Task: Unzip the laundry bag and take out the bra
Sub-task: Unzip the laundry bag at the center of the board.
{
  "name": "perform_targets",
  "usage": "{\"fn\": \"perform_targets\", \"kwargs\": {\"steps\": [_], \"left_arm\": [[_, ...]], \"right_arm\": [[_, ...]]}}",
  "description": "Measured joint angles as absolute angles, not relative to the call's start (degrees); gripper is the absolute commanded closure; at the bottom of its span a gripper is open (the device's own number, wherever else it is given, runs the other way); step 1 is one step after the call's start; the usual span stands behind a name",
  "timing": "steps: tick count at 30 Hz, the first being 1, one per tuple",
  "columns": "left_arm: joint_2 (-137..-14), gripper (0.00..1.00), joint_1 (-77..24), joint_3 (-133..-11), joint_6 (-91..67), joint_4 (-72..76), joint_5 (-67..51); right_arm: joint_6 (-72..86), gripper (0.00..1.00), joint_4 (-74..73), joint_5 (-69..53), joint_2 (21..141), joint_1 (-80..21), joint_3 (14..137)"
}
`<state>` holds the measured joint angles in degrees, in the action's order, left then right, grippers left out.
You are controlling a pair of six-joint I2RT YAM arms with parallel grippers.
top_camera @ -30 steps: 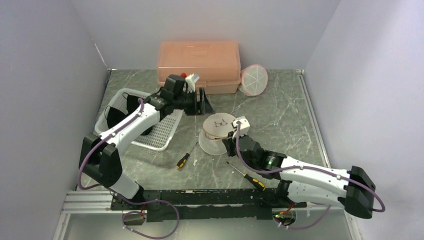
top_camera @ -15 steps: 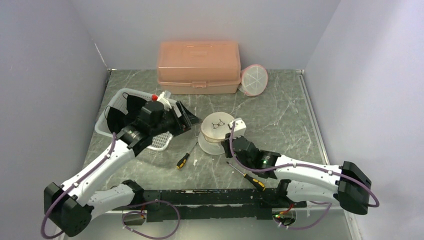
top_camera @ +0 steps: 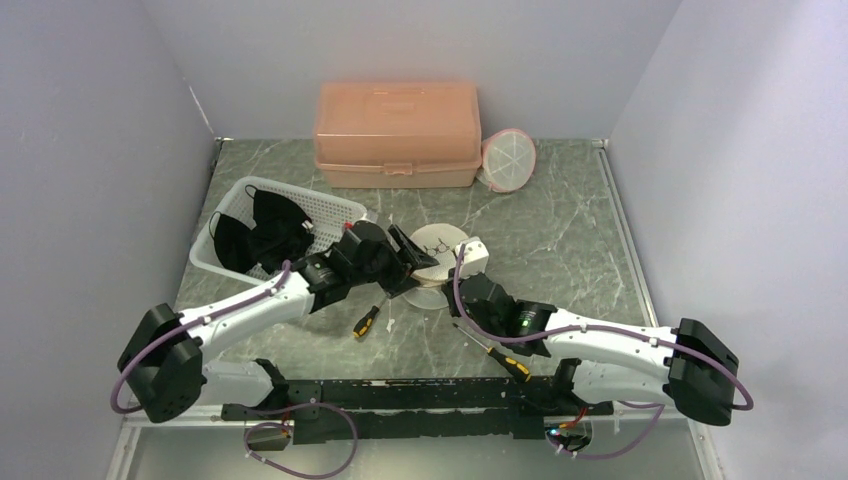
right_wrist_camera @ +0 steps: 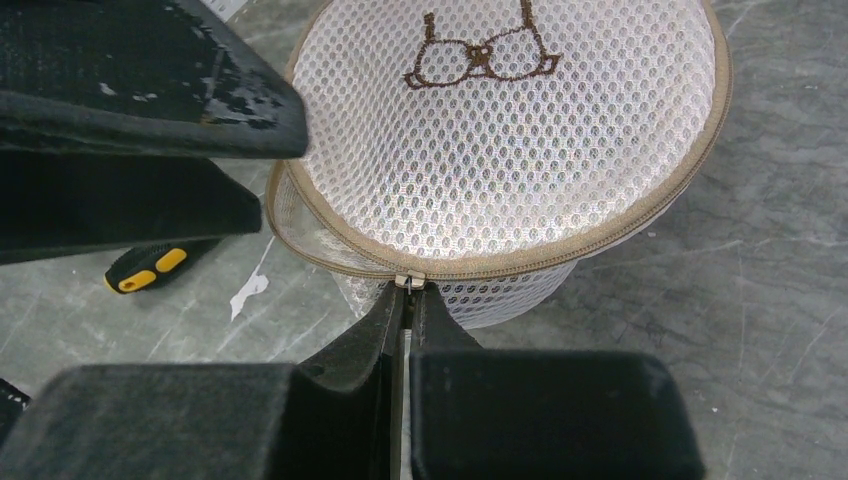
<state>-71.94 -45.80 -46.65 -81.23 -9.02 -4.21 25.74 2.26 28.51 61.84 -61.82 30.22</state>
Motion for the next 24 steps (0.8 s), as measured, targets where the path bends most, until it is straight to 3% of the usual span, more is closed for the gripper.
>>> {"fn": "perform_targets", "kwargs": {"steps": [13,24], "left_arm": [[-79.37,0.26,-47.77,-48.01,-85.03,-3.81,-5.37],[-77.01,0.24,-48.58,-47.35,-86.48,-4.25,-5.3]], "right_arm": [[25.71,1.0,2.26,28.53,60.69,-61.82,30.24],[25.36,1.0,2.39,29.12,59.22,-61.84,30.24]]}}
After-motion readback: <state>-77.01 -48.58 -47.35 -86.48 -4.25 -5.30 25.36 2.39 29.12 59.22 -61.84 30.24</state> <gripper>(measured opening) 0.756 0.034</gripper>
